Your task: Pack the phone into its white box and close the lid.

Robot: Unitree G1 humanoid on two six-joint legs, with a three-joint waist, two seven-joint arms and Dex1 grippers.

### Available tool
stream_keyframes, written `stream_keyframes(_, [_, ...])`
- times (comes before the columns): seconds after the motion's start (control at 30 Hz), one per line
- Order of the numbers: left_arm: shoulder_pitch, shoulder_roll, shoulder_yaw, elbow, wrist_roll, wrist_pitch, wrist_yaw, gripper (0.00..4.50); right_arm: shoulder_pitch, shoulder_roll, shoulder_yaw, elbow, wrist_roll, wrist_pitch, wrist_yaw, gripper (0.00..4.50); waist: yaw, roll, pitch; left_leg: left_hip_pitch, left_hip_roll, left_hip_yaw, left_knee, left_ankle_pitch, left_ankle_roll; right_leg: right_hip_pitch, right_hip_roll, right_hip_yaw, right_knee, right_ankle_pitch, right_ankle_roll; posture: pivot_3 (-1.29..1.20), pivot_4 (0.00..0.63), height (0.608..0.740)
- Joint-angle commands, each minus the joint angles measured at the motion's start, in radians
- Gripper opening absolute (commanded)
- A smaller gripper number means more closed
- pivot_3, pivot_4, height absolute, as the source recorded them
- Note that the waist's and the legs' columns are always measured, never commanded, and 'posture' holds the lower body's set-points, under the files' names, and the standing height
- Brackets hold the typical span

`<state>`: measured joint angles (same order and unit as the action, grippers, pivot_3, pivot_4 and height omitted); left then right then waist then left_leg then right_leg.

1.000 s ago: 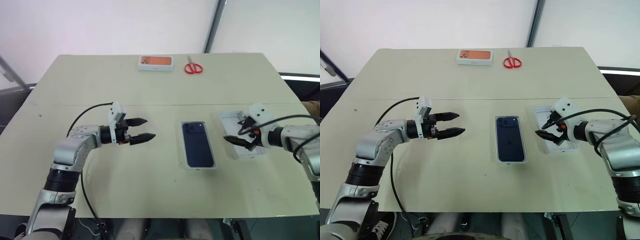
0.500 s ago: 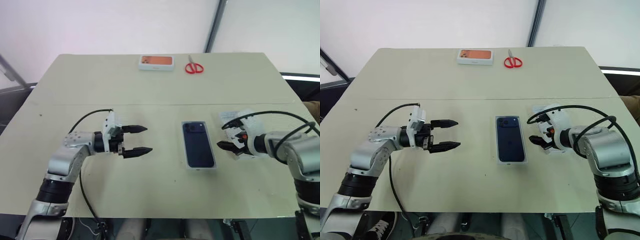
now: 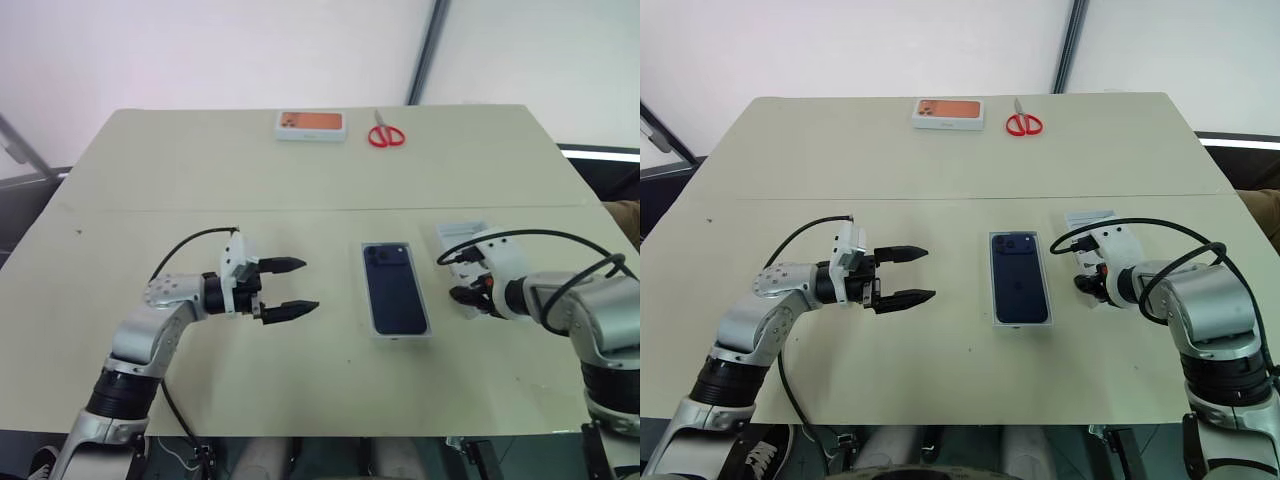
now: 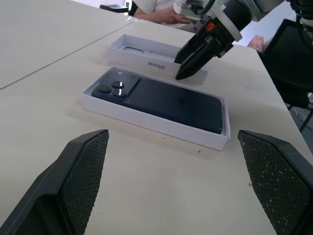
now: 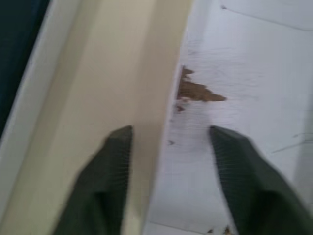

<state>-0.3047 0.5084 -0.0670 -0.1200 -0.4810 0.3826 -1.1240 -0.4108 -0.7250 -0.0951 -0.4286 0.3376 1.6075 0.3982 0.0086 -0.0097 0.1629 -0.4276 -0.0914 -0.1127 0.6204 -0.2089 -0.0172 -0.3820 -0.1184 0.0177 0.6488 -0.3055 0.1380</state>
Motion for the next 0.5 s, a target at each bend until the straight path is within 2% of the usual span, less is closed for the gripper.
stream_keyframes(0.03, [0.008, 0.005, -0.008, -0.038, 0.002, -0.001, 0.017, 4.5, -0.018, 0.035, -0.01, 0.011, -0.017, 0.007, -0.046, 0.22, -0.003, 0.0, 0.0, 0.0, 0.0, 0.0, 0.0, 0.0, 0.0, 0.0, 0.0, 0.0, 0.0, 0.0, 0.0, 0.0, 0.15, 0.74])
stream_keyframes(0.07, [0.009, 0.006, -0.008, -0.038, 0.001, 0.001, 0.017, 4.5, -0.023, 0.049, -0.017, 0.019, -0.02, 0.007, -0.057, 0.02, -0.003, 0.0, 0.0, 0.0, 0.0, 0.0, 0.0, 0.0, 0.0, 0.0, 0.0, 0.0, 0.0, 0.0, 0.0, 0.0, 0.15, 0.74])
stream_keyframes(0.3, [-0.008, 0.013, 0.016, -0.023, -0.033, 0.037, 0.013, 4.5, -0.067, 0.126, -0.087, 0.058, -0.03, 0.007, -0.126, 0.02, -0.004, 0.0, 0.0, 0.001, 0.0, 0.0, 0.0, 0.0, 0.0, 0.001, 0.0, 0.0, 0.0, 0.0, 0.0, 0.0, 0.15, 0.74])
stream_keyframes(0.43, [-0.013, 0.009, 0.024, -0.015, -0.036, 0.04, 0.017, 4.5, -0.14, 0.189, -0.146, 0.053, -0.014, 0.005, -0.132, 0.02, -0.007, 0.0, 0.0, 0.0, 0.0, 0.001, 0.0, 0.0, 0.0, 0.0, 0.0, 0.001, 0.001, 0.0, 0.0, 0.0, 0.15, 0.74])
stream_keyframes(0.5, [-0.023, 0.006, 0.032, -0.005, -0.041, 0.05, 0.024, 4.5, -0.224, 0.285, -0.238, 0.053, 0.024, 0.006, -0.115, 0.02, -0.016, 0.0, 0.0, 0.0, 0.0, 0.001, -0.002, 0.0, -0.001, -0.002, 0.0, 0.001, 0.001, 0.0, 0.0, 0.0, 0.15, 0.74])
